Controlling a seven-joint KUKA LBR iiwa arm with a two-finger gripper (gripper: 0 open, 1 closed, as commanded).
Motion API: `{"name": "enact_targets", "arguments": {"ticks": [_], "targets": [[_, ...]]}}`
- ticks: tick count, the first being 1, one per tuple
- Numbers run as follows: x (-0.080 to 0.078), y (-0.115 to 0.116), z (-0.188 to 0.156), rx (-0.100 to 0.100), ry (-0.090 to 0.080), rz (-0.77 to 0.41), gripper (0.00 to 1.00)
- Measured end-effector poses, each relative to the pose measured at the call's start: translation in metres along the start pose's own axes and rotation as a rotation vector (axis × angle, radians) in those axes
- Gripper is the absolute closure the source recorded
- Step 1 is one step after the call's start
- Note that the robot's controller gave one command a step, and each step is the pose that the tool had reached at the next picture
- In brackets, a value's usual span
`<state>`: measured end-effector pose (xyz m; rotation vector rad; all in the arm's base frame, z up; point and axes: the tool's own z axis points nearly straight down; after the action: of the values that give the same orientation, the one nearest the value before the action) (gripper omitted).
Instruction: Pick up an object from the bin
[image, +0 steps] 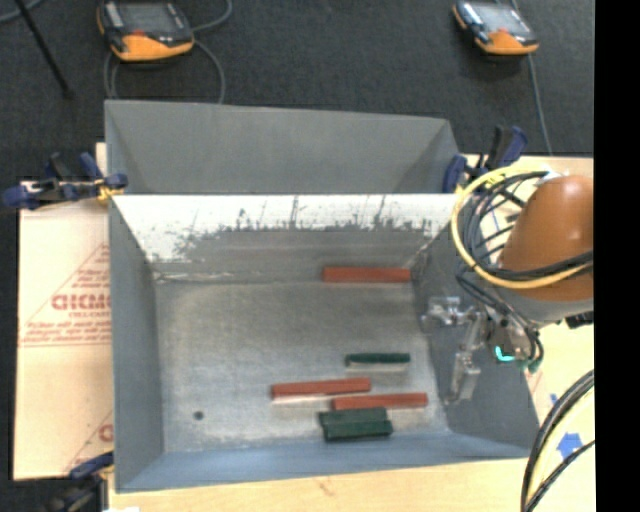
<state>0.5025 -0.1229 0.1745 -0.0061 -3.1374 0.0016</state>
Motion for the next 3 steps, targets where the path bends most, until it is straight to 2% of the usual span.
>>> {"name": "enact_targets", "arguments": {"ticks": [1, 2, 3], "targets": [[-0.055, 0.040, 0.107, -0.002, -0.005, 0.088, 0.00], [-0.053, 0.043, 0.072, -0.002, -0.011, 0.111, 0.00], [-0.038, 0.109, 0.074, -0.002, -0.006, -0.103, 0.00]]}}
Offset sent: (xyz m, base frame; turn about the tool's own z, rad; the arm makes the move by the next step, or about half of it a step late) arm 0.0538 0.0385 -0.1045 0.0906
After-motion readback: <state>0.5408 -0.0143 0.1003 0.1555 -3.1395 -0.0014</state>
